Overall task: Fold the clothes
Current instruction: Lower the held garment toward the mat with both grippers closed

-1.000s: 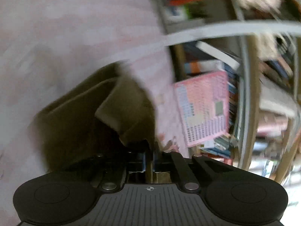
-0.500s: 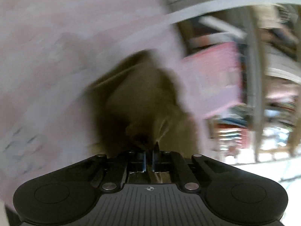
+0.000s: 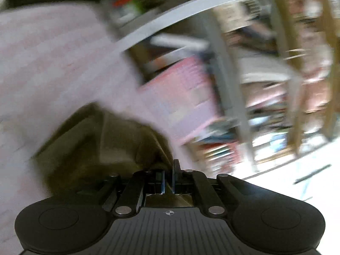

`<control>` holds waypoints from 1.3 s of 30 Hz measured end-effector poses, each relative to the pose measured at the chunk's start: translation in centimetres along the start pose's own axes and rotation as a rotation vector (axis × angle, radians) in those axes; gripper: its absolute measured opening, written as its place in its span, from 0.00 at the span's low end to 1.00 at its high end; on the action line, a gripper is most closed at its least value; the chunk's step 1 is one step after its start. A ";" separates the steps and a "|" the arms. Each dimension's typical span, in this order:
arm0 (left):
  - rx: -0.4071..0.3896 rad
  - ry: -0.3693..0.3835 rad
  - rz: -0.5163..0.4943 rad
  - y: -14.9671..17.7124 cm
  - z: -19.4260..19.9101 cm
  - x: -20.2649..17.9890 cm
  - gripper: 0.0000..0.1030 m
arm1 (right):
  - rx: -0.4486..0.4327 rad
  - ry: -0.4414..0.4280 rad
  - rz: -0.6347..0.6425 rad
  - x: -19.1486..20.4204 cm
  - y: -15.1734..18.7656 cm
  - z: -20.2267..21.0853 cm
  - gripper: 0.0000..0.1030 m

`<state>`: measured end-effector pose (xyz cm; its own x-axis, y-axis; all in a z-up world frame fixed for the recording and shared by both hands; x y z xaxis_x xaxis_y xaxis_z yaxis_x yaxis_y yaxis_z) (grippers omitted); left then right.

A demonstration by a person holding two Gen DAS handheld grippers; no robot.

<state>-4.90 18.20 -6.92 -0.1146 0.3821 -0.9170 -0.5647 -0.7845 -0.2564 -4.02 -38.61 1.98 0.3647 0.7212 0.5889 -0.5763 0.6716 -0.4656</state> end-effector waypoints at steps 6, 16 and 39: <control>0.019 -0.146 0.102 1.9 -0.6 4.8 0.10 | 0.200 0.250 -0.006 -5.4 6.0 -5.4 0.04; -0.141 -0.121 0.208 1.0 0.6 4.5 0.30 | 0.160 0.280 0.027 -6.3 6.1 -5.4 0.14; -0.081 -0.242 0.072 0.9 1.2 4.4 0.56 | 0.068 0.359 0.189 -4.4 6.5 -3.8 0.27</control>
<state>-6.87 19.74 -10.88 -0.3500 0.4224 -0.8361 -0.4822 -0.8465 -0.2258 -6.58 -36.77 -6.18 0.4730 0.8522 0.2237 -0.7002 0.5178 -0.4916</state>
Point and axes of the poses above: each gripper's, at about its wrist camera, not at the fingertips, and z roughly against the way its jaws point, x to its left, y to its underside, the point moved 3 cm from there along -z, roughly the way its jaws point, and after that the axes turned 10 degrees about y, right-handed, at the moved point
